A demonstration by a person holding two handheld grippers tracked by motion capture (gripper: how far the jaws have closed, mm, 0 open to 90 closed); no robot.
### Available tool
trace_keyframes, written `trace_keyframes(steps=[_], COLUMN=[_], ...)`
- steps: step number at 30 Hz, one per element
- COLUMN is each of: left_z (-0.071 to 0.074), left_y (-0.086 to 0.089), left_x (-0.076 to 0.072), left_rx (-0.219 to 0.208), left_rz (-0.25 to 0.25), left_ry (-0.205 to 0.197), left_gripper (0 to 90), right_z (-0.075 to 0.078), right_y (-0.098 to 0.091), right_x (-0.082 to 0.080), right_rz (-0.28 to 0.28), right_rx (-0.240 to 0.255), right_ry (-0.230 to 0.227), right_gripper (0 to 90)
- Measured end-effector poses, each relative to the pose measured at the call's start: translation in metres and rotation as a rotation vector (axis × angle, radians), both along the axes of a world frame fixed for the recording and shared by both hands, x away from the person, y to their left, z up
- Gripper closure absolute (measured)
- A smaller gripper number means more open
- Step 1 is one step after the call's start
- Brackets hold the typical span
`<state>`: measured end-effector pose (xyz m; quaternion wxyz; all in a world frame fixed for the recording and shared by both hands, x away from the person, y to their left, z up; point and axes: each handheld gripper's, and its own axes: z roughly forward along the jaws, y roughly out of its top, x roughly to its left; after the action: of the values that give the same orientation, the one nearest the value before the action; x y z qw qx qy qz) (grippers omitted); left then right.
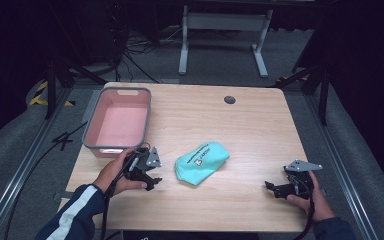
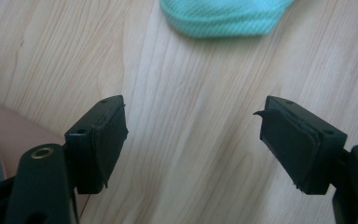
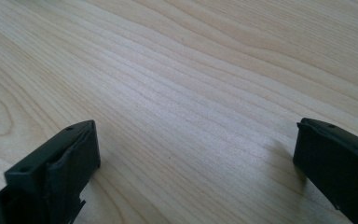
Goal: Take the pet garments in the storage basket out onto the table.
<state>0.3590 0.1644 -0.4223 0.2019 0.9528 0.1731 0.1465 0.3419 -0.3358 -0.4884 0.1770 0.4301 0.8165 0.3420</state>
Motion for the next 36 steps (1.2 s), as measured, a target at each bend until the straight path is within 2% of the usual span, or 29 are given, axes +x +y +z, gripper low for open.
trace_keyframes(steps=[8,13,22,23,25,30,34,35,36], left_z=[-0.008,-0.014,-0.023,-0.024,-0.027,-0.037,-0.043,-0.043,-0.048], left_y=[0.026,0.044,0.074,0.078,0.085,0.106,0.126,0.126,0.137], left_x=[-0.009,-0.013,-0.025,-0.026,-0.029,-0.035,-0.041,-0.041,-0.042], left_rx=[0.027,0.022,-0.017,-0.027,-0.030,-0.097,-0.183,-0.183,-0.246], left_rz=[0.039,0.050,0.095,0.104,0.126,0.196,0.219,0.219,0.246], left_ry=[-0.010,-0.018,-0.024,-0.016,-0.029,-0.013,0.016,0.016,0.041], left_gripper=[22.6,21.9,20.2,20.2,20.2,20.4,19.7,19.0,18.4], right_z=[0.000,0.000,0.000,0.000,0.000,0.000,0.000,0.000,0.000], right_y=[0.000,0.000,0.000,0.000,0.000,0.000,0.000,0.000,0.000], right_x=[0.000,0.000,0.000,0.000,0.000,0.000,0.000,0.000,0.000], right_rz=[-0.001,-0.002,-0.002,-0.002,-0.002,-0.002,-0.002,-0.001,-0.002], right_rx=[0.000,0.000,0.000,0.000,0.000,0.000,0.000,0.000,0.000], right_ry=[0.000,0.000,0.000,0.000,0.000,0.001,0.000,0.000,0.001], right_gripper=[0.7,0.8,0.7,0.7,0.7,0.7,0.7,0.7,0.7])
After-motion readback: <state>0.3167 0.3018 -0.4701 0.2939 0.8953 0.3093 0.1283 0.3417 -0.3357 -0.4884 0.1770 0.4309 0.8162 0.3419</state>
